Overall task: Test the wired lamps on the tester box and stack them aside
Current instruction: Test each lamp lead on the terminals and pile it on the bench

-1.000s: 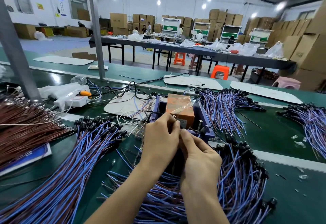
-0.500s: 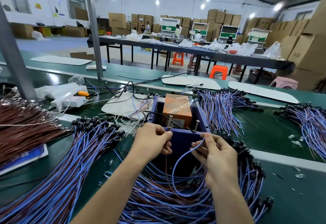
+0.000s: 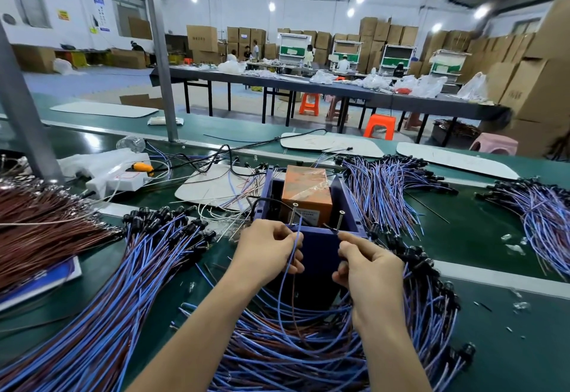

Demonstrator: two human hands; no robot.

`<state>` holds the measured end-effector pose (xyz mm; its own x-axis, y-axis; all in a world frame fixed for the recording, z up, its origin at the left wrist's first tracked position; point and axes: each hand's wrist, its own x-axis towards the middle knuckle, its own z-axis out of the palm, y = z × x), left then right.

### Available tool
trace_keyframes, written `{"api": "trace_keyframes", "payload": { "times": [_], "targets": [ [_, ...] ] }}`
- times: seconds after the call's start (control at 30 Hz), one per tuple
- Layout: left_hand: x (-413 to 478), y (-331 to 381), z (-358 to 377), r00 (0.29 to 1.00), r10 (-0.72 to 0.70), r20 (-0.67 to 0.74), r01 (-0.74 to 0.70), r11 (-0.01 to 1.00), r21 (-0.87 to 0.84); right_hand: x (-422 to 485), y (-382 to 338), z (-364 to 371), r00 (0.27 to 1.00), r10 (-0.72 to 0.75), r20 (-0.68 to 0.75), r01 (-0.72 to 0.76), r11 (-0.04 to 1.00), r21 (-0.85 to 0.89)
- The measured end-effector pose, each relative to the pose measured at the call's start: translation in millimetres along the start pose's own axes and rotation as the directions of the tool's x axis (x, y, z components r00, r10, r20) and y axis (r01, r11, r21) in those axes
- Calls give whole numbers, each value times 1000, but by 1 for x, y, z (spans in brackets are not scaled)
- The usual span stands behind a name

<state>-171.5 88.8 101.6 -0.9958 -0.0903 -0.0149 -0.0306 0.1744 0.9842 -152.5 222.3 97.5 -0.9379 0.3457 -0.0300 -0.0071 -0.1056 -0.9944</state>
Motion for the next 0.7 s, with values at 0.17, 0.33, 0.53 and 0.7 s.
{"api": "trace_keyframes", "payload": {
  "times": [0.17,0.33,0.53,0.7],
  "targets": [
    [0,0,0,1000,0,12,-1,999,39,1,1,0,1000,-15,-11,15,1000,-3],
    [0,0,4,1000,23,-3,-23,998,58,-2,-4,-3,996,-83,-46,79,994,-80],
    [-8,15,3,998,68,-11,-69,979,-193,1,-25,-32,944,-281,-172,170,863,-476],
    [-14,23,1,993,110,-34,-115,961,-251,-3,-48,-57,802,-473,-365,191,782,-594]
  ]
}}
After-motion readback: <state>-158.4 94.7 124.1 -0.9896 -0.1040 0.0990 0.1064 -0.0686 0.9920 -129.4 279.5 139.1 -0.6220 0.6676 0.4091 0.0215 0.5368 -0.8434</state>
